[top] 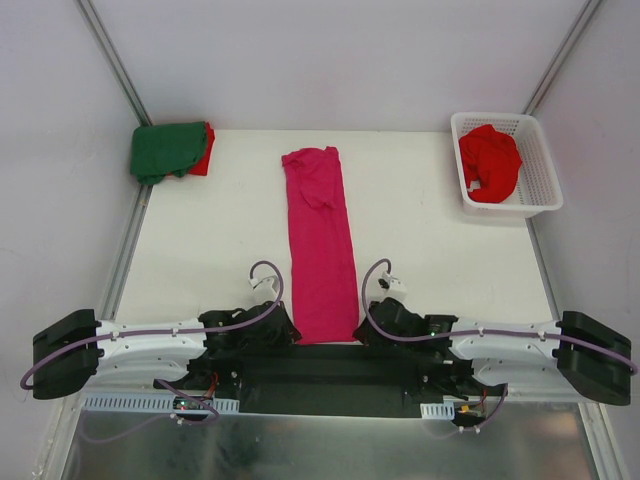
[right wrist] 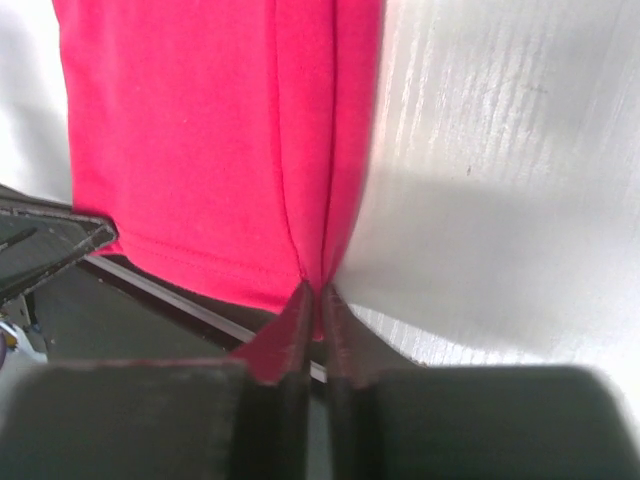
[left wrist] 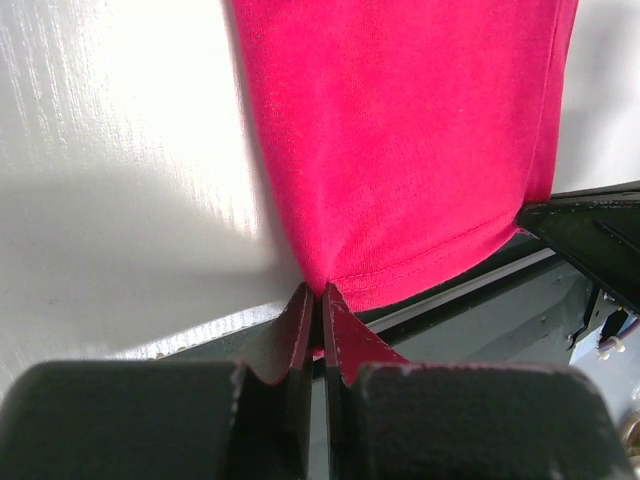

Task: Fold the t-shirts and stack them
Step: Grab the bottom of the folded rectangular tshirt with both arms, then fold the folded rectangular tshirt in 1/3 of the way

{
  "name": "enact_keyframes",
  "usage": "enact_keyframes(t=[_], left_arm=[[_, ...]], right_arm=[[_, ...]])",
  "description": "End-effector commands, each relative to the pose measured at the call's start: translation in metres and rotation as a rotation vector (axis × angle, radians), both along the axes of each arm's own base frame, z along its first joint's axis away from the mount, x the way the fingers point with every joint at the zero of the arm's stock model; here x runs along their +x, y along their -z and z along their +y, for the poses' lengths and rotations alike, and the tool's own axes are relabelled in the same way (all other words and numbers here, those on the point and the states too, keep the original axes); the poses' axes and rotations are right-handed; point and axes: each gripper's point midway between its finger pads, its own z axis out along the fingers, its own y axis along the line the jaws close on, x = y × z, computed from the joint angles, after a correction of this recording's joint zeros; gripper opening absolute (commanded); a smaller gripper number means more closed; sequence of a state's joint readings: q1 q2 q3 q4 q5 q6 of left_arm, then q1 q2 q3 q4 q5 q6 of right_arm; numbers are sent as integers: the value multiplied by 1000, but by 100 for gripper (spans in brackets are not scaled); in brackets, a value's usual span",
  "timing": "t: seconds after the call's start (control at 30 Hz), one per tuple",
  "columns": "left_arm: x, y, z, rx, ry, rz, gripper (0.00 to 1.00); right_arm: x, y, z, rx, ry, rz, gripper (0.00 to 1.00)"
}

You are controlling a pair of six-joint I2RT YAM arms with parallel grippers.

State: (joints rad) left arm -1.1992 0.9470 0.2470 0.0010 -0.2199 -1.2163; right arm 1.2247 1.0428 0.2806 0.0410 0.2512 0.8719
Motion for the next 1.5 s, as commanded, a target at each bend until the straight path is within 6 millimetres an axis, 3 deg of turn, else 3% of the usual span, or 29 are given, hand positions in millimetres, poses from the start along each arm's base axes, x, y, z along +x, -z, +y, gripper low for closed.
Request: enact_keyframes(t=[0.0,0.23,0.5,0.77,1.17,1.47], left_arm=[[1,9,10,46,-21,-8,0],[2,5,6,44,-12,-17,0],[12,-25,2,16,-6,-89,0],[28,-51,22,73,-95,-157,0],[52,-77,39,153,-166,-277,0],[91,-98,52,263,-216,-368,0]], right_arm=[[-4,11,-9,-69,-6,21,1],[-4,2,-1,-83,-51,8,1],[3,-25,4,-129,-105,-62,1],[13,-47,8,-170,-124,-117,1],[58,-75,6,-232,-87,-205,1],[96,-97,12,-256,-98,-261,1]])
